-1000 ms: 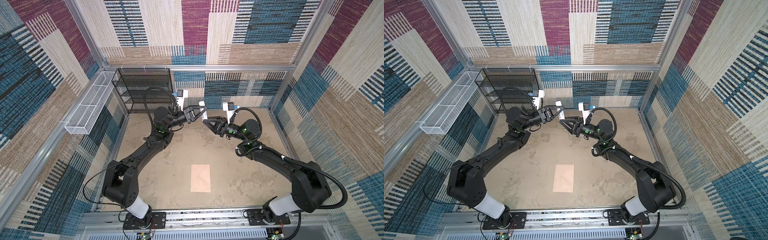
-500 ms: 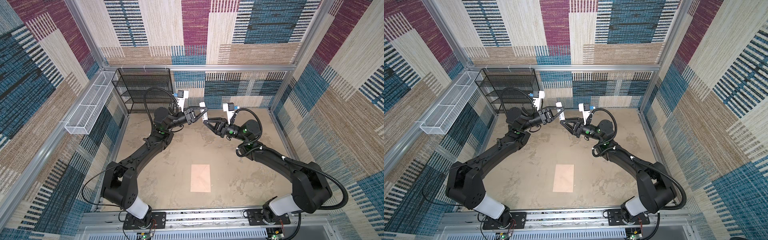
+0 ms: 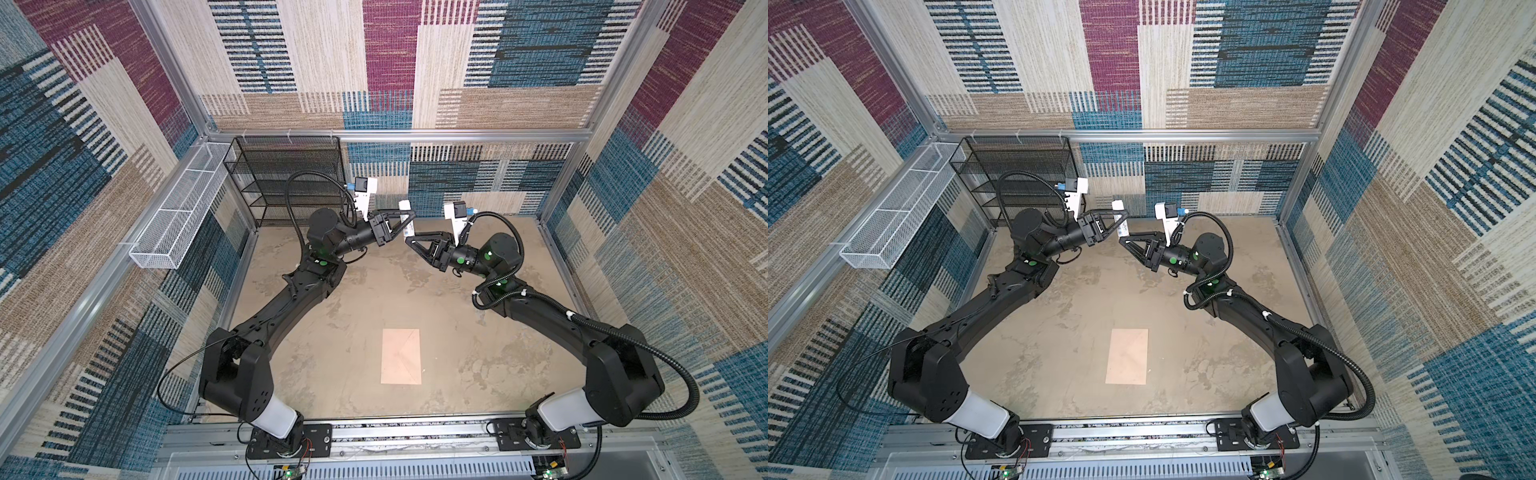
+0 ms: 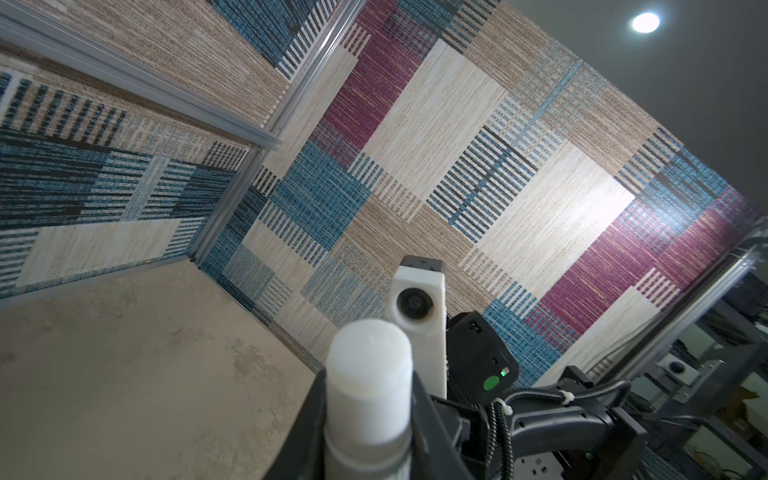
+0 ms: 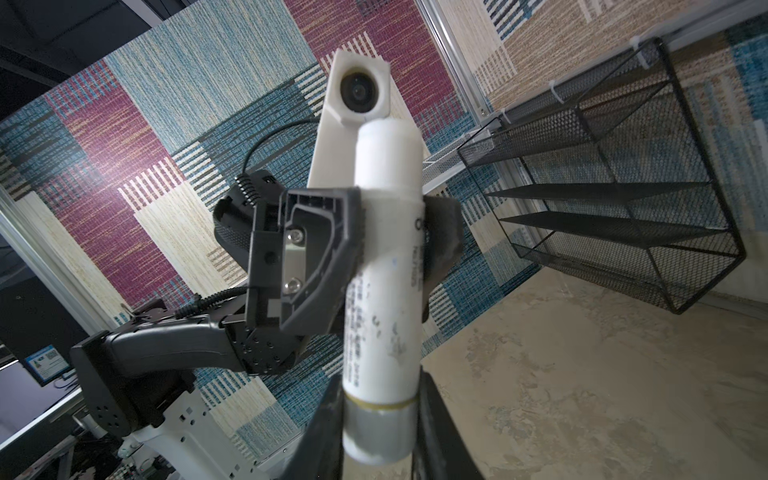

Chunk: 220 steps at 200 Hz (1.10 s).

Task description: Place the letter into the envelope and seal it

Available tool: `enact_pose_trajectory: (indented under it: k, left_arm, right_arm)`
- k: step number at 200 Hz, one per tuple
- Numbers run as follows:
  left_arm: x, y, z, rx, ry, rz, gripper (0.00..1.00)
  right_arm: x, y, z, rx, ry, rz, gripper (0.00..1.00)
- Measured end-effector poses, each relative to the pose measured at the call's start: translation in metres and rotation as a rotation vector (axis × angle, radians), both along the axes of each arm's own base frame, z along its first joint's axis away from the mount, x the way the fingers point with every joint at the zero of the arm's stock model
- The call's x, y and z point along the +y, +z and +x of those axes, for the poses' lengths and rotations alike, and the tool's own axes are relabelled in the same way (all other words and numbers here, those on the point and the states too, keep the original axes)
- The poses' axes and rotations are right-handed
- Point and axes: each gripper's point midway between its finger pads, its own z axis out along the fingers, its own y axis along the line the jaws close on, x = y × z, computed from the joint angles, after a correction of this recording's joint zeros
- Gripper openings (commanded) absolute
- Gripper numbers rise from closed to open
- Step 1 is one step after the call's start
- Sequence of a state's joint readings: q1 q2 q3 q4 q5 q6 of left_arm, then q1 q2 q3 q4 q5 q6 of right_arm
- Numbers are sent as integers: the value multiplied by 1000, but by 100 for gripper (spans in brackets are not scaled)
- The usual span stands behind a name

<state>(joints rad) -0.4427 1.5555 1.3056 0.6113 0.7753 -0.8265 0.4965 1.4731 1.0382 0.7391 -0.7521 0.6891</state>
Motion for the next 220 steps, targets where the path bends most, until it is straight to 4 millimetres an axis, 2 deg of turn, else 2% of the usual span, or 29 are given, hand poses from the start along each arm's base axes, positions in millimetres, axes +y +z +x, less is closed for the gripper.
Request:
enact_pose_trajectory:
  k: [36,87,127,147,181,201,220]
  left_arm:
    - [-1,8,13,-48,158,63,0]
    - [2,2,36,-48,387,111,0]
    - [8,-5,50,-20,505,119,0]
    - [9,-10,52,-2,518,134,0]
    - [9,-24,48,42,455,147,0]
    - [21,-40,54,108,438,137,0]
    - [37,-41,62,142,444,93,0]
  right_arm:
    - [7,9,12,-60,-153,-70,13]
    - [12,4,36,-124,-491,-247,14]
    - [13,-2,52,-179,-703,-422,20]
    - [11,-10,53,-189,-730,-479,28]
    - [5,-20,45,-204,-704,-502,49]
    - [-3,-30,36,-179,-648,-477,52]
    - [-14,-41,30,-139,-595,-435,52]
